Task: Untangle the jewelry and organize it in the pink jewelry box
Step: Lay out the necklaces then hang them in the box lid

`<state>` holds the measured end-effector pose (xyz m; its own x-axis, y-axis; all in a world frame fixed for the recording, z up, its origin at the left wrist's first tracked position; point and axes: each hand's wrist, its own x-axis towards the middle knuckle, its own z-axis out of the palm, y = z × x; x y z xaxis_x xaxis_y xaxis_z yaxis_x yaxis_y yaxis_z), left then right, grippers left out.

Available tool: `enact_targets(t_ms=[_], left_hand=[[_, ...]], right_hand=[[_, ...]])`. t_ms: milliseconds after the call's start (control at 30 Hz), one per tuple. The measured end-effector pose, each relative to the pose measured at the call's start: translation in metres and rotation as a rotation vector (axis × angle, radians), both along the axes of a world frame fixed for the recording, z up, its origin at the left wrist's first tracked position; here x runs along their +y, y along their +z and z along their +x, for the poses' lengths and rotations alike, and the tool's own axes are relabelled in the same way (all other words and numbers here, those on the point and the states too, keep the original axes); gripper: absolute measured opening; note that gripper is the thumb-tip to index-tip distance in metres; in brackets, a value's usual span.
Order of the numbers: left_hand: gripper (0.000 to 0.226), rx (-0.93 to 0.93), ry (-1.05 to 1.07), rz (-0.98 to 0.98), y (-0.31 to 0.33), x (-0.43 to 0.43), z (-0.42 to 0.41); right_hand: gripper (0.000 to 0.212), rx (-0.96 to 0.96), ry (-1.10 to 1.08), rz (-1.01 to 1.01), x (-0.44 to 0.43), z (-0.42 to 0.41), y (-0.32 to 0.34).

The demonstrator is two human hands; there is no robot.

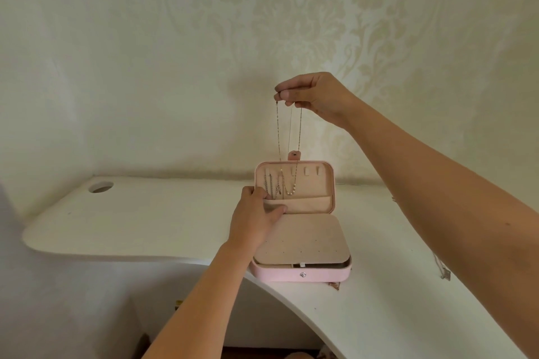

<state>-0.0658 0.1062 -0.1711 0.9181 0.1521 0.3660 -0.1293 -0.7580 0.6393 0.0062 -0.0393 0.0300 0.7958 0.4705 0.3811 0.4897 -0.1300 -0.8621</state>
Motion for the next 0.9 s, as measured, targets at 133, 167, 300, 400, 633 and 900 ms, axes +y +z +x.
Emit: enact_targets(t_ms=[133,167,300,400,633,900], left_hand=[[0.048,-0.001,-0.002,0.006,0.0,0.0,0.0],[0.048,0.0,-0.002,0.008,0.0,0.0,0.0],[0.049,0.003,-0.001,0.008,0.0,0.0,0.0],[0.048,0.0,-0.003,0.007,0.001,0.0,-0.001],[0.043,0.005,-0.009,-0.015,0.002,0.0,-0.002],[0.04,-0.016,-0.019,-0.026,0.002,-0.001,-0.004]], right_hand=[[0.014,0.015,-0.023,-0.009,-0.003,0.001,-0.006],[0.014,0.013,-0.029,-0.02,-0.005,0.001,-0.008],[0.021,-0.058,-0.04,-0.181,-0.012,-0.001,-0.018],[0.029,-0.184,-0.079,-0.453,-0.012,-0.004,-0.028],[0.016,-0.335,-0.263,-0.489,-0.013,-0.012,-0.056],[0.009,-0.739,-0.354,-0.462,-0.013,-0.026,-0.105]])
